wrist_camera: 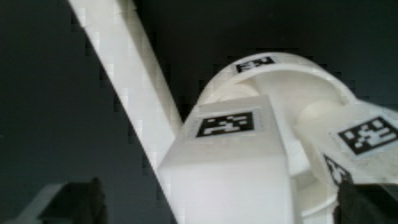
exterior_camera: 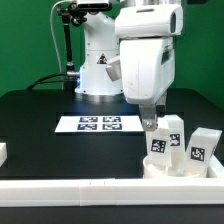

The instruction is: Assemble stool

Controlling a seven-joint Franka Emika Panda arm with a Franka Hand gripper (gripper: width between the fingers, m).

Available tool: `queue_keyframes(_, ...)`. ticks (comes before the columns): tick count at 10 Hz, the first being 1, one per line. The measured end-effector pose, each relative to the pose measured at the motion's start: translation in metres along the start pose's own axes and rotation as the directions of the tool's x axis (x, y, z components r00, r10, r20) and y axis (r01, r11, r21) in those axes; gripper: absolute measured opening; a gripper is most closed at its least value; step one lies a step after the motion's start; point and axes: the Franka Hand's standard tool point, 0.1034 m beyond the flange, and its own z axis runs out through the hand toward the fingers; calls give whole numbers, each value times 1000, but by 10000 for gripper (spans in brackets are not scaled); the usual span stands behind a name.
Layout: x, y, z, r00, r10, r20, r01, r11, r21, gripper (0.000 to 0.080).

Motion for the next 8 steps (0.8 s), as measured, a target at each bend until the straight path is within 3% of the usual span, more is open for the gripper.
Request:
queue_keyframes(6,9,-1,11,999,-33,5,33,999,8,649)
queue_keyframes(8,8,0,11,999,-31,6,31,999,8,382)
